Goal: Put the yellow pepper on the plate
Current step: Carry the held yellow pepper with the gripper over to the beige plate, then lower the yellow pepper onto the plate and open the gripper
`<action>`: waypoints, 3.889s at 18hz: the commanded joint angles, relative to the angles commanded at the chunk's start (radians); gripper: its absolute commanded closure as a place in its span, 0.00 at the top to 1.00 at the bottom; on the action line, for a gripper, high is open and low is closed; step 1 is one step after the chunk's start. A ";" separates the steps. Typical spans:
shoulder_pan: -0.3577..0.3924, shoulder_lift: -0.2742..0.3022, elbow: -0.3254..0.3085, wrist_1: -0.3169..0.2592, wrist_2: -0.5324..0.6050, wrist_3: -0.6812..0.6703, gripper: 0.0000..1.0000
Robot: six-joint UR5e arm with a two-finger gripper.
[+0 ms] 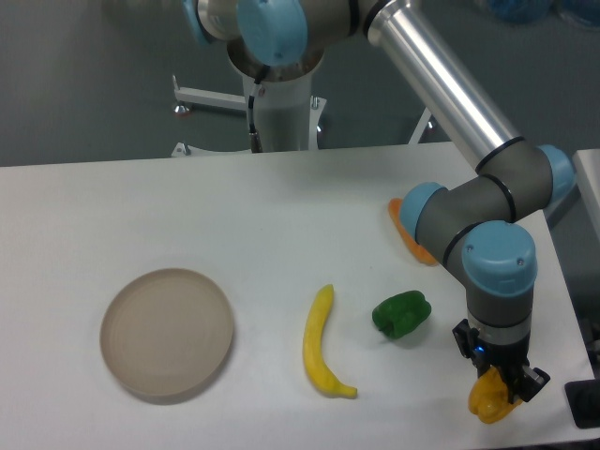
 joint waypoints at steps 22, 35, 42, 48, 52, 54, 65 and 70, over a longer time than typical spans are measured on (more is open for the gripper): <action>-0.242 0.373 -0.422 -0.169 0.018 -0.420 0.45; -0.466 0.394 -0.552 -0.172 0.009 -0.816 0.45; -0.549 0.347 -0.540 -0.161 0.018 -0.868 0.45; -0.591 0.302 -0.540 -0.095 0.023 -0.868 0.45; -0.601 0.293 -0.540 -0.095 0.023 -0.867 0.45; -0.603 0.291 -0.542 -0.095 0.023 -0.867 0.45; -0.607 0.298 -0.532 -0.092 0.020 -0.865 0.99; -0.600 0.313 -0.526 -0.092 0.021 -0.854 1.00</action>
